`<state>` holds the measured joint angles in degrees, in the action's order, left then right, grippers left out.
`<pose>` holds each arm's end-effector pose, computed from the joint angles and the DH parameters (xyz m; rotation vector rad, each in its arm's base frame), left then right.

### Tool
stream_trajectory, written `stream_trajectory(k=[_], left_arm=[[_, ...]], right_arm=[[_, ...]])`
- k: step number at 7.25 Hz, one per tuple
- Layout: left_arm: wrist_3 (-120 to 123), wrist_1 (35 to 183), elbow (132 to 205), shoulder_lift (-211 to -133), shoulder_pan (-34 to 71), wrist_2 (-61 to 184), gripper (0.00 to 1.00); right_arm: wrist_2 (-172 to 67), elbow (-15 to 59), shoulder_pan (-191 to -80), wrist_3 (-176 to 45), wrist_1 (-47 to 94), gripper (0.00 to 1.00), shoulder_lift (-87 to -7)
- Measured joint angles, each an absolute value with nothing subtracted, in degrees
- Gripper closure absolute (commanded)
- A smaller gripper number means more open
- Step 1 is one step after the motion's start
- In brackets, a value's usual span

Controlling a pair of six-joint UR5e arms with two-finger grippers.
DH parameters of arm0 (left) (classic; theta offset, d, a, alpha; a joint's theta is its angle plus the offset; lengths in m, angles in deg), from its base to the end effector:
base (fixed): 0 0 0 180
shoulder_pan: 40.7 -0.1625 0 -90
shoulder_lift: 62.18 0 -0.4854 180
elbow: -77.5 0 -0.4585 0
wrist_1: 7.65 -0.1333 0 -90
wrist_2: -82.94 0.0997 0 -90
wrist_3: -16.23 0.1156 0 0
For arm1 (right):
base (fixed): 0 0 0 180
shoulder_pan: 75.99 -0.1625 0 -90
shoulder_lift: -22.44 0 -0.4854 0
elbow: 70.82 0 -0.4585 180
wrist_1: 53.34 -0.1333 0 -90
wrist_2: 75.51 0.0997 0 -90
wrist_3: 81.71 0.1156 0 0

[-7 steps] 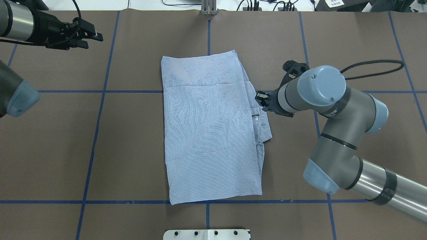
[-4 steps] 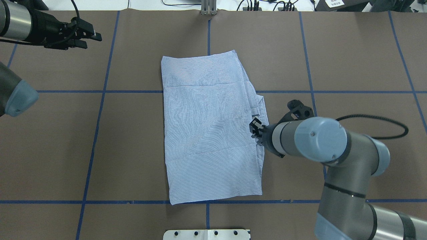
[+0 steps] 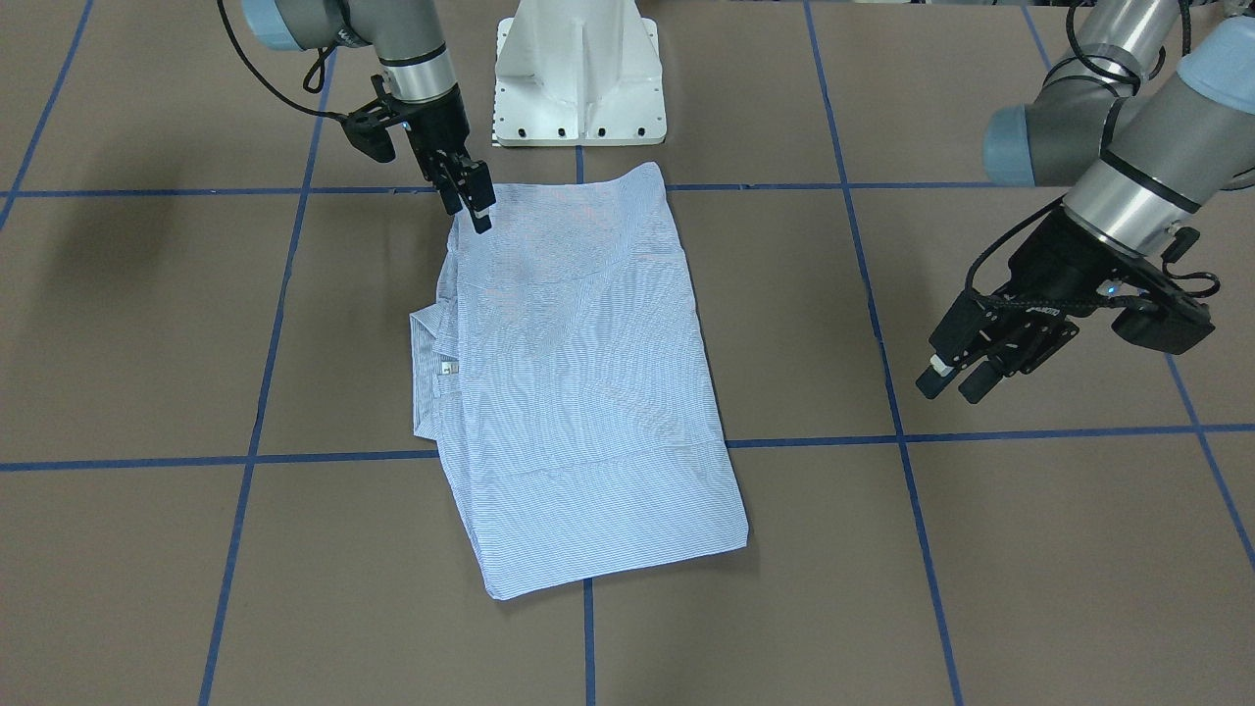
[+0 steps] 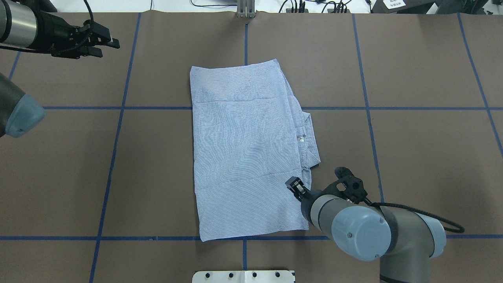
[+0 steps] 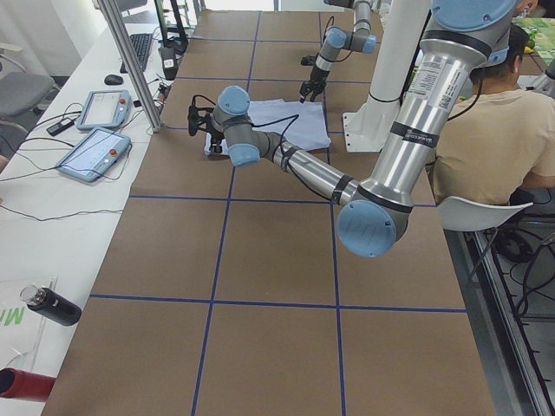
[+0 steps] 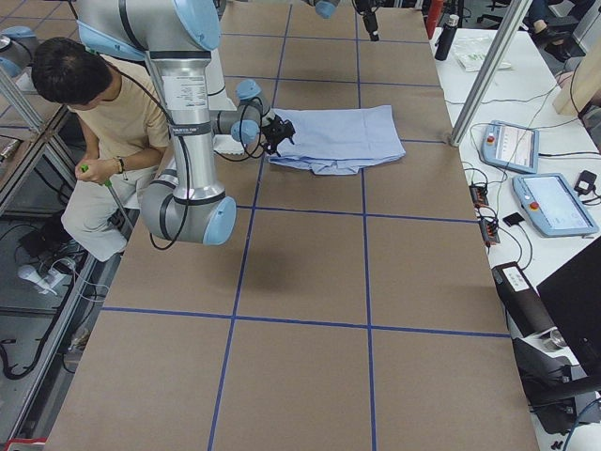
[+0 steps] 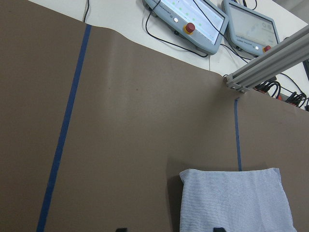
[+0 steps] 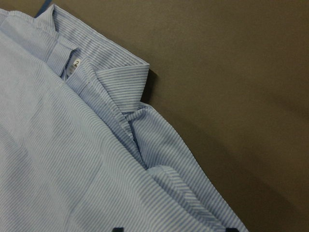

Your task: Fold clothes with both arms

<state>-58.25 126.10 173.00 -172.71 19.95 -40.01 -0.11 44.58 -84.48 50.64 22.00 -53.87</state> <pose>0.2855 -0.6514 0.3558 0.3344 1.2391 -0.3275 -0.5891 -0.2522 0.3308 -0.0479 -1.0003 0.9347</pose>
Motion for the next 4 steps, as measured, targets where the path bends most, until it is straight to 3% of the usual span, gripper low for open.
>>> stream_trajectory(k=[4], left_arm=[[-58.3,125.01,173.35,-172.98,19.8,-40.01,0.33]], right_arm=[[-1.53,44.17,-82.29,50.83,22.11,0.26,-54.65]])
